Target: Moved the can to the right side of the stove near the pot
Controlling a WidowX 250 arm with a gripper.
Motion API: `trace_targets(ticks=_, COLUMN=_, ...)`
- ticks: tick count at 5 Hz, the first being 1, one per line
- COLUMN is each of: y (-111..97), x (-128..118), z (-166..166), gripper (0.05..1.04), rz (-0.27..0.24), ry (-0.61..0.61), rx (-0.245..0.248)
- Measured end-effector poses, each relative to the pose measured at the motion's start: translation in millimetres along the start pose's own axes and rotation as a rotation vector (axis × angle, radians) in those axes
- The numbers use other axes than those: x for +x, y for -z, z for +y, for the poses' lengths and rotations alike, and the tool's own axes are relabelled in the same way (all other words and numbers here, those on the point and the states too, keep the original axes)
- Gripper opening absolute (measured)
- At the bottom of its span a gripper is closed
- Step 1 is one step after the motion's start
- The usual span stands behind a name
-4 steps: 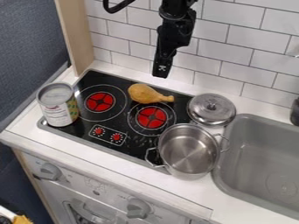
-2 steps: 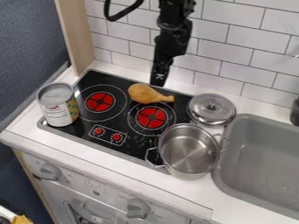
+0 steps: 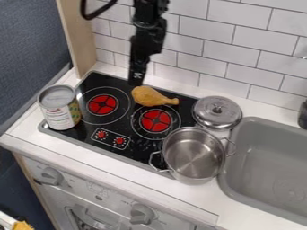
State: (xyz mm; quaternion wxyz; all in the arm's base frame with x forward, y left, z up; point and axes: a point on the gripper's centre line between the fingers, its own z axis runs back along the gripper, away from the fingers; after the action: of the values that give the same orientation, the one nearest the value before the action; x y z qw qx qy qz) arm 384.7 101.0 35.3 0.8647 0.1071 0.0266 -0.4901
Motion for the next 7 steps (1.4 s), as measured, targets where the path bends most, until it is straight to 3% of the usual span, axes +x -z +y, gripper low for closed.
trace_targets(ticks=2, y=9.9, x=-85.2, z=11.2, gripper=0.999, rz=0.067, ry=-0.029, rx=-0.005)
trace_targets(ticks=3, y=6.8, x=-107.7, z=9.4, gripper=0.999, rz=0.059, ry=-0.01, rx=-0.02)
trace_targets(ticks=4, y=3.1, x=-148.4, z=-0.4, gripper=0.999, rz=0.049, ry=-0.025, rx=-0.028)
trace_targets(ticks=5, y=0.5, x=-174.3, z=-6.1, gripper=0.999, rz=0.038, ry=-0.042, rx=-0.02)
trace_targets(ticks=6, y=10.1, x=-186.7, z=-10.5, gripper=0.999, rz=0.052, ry=-0.051, rx=-0.048)
trace_targets(ticks=7, y=31.0, x=-195.6, z=-15.2, gripper=1.0, rz=0.0, ry=-0.047, rx=-0.093)
